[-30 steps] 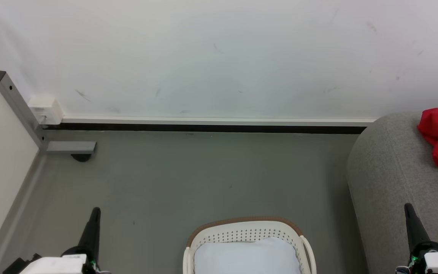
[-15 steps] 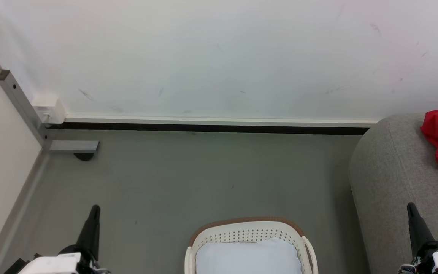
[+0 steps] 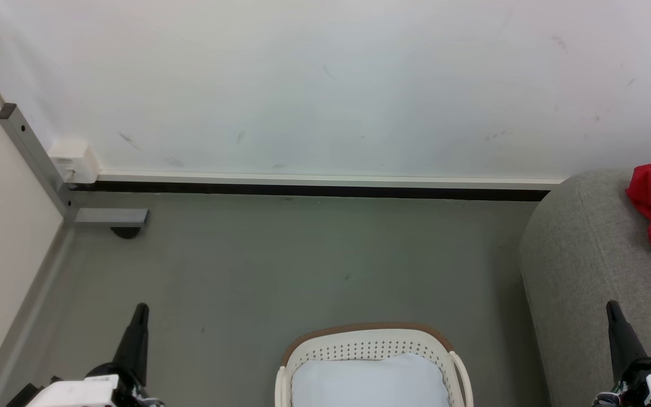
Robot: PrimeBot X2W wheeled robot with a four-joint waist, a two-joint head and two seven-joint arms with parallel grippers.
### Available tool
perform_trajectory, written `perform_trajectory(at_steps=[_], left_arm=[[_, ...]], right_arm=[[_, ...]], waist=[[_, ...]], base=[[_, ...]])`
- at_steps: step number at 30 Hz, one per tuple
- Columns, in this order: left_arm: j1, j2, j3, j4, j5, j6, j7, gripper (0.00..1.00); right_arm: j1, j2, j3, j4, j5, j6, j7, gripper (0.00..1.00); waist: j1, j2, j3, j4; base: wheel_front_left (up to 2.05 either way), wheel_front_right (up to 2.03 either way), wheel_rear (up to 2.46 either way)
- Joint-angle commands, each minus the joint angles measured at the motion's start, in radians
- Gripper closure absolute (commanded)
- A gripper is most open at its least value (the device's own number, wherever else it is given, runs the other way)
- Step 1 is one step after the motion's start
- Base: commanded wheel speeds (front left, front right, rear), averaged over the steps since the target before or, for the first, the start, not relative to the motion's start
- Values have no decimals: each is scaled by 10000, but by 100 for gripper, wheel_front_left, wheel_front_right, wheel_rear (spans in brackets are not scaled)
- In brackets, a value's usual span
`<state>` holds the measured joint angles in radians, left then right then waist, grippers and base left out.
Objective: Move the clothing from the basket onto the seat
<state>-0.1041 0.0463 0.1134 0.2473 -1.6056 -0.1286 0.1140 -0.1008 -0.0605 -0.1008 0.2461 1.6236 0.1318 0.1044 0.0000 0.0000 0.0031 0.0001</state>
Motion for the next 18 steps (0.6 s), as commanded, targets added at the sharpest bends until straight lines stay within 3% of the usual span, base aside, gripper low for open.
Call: perform_trajectory(at_steps=[1, 18], left_arm=[[-88, 73, 24, -37, -131, -41, 42, 100], [-86, 72, 23, -37, -132, -40, 41, 100]], right_arm=[[-111, 10, -33, -43, -2, -21, 18, 100], [-115, 31, -63, -41, -34, -21, 51, 100]], waist=[[0, 0, 0, -1], [0, 0, 0, -1]], base=[[0, 0, 0], [0, 0, 0]])
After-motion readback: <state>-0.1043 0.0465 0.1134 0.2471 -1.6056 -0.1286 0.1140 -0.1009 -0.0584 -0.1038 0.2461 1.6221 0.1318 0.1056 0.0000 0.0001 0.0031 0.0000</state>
